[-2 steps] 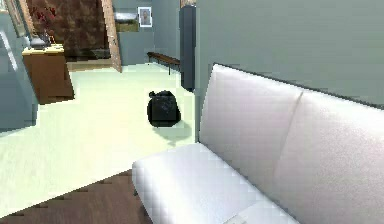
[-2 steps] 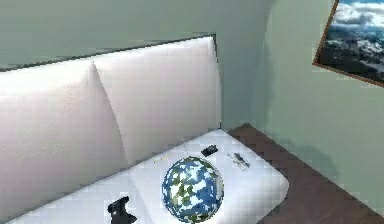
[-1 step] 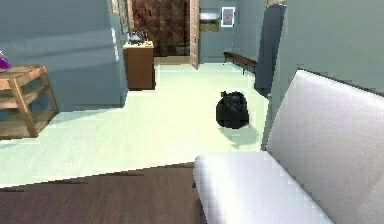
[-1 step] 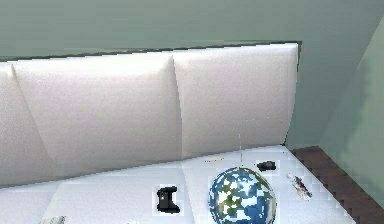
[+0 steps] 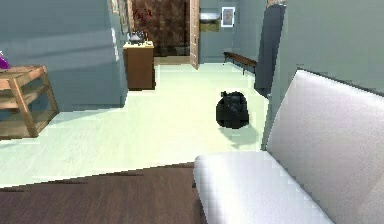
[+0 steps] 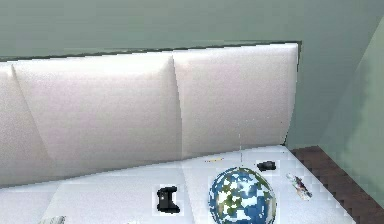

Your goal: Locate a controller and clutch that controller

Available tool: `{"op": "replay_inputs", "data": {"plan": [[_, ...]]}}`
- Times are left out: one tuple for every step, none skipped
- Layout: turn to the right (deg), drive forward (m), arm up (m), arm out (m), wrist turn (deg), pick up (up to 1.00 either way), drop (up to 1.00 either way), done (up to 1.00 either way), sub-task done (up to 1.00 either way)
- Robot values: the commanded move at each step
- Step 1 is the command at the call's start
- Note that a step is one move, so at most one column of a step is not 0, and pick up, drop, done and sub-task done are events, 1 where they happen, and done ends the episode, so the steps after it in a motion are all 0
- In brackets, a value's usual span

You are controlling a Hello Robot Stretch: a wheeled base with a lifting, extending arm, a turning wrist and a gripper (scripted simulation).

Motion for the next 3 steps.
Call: {"op": "replay_inputs", "data": {"plan": [[0.0,0.0,0.06,0.0,0.0,0.0,0.0,0.0,0.0],[0.0,0.0,0.0,0.26,0.0,0.0,0.0,0.0,0.0],[0.0,0.0,0.0,0.0,45.0,0.0,0.0,0.0,0.0]]}}
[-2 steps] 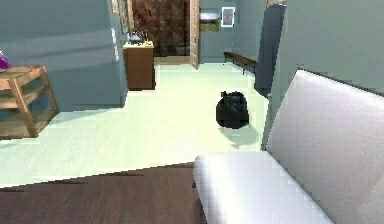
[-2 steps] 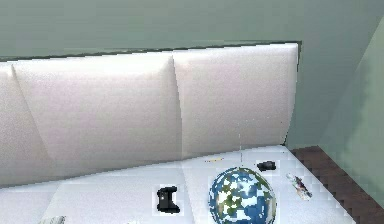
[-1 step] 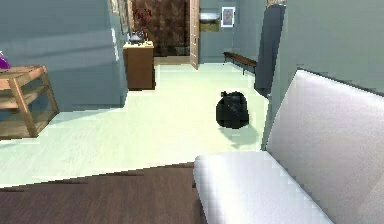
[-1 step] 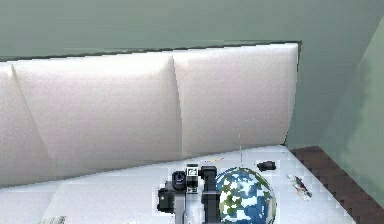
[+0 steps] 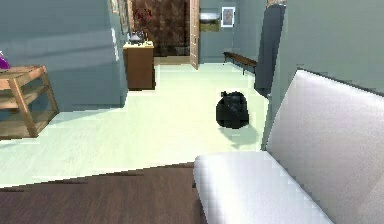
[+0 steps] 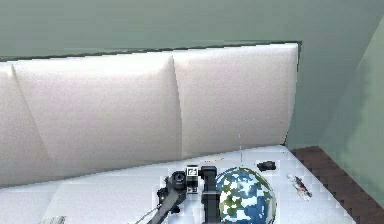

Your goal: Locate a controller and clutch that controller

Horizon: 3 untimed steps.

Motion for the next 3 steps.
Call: {"op": "replay_inputs", "data": {"plan": [[0.0,0.0,0.0,0.0,45.0,0.0,0.0,0.0,0.0],[0.0,0.0,0.0,0.0,45.0,0.0,0.0,0.0,0.0],[0.0,0.0,0.0,0.0,21.0,0.0,0.0,0.0,0.0]]}}
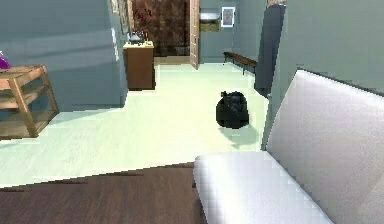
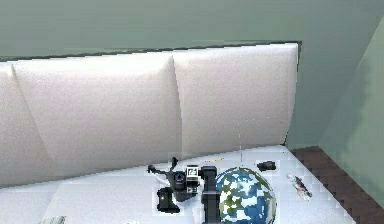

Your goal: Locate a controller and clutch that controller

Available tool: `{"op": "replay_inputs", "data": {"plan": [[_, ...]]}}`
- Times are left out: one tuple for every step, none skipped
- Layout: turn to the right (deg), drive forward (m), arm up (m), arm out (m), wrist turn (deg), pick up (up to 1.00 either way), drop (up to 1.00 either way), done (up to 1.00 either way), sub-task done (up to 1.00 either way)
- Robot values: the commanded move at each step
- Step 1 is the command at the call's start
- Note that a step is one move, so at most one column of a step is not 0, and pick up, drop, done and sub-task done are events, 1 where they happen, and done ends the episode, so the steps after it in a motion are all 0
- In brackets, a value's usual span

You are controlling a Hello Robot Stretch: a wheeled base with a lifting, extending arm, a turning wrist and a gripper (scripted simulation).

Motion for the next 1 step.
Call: {"op": "replay_inputs", "data": {"plan": [[0.0,0.0,-0.3,0.0,0.0,0.0,0.0,0.0,0.0]]}}
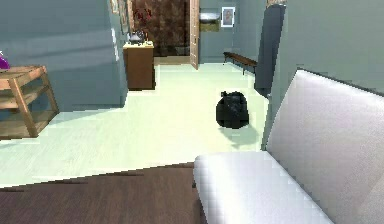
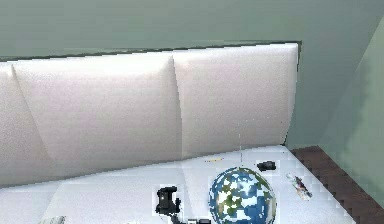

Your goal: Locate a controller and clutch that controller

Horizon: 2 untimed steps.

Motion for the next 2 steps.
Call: {"op": "replay_inputs", "data": {"plan": [[0.0,0.0,0.0,0.0,0.0,1.0,0.0,0.0,0.0],[0.0,0.0,0.1,0.0,0.0,0.0,0.0,0.0,0.0]]}}
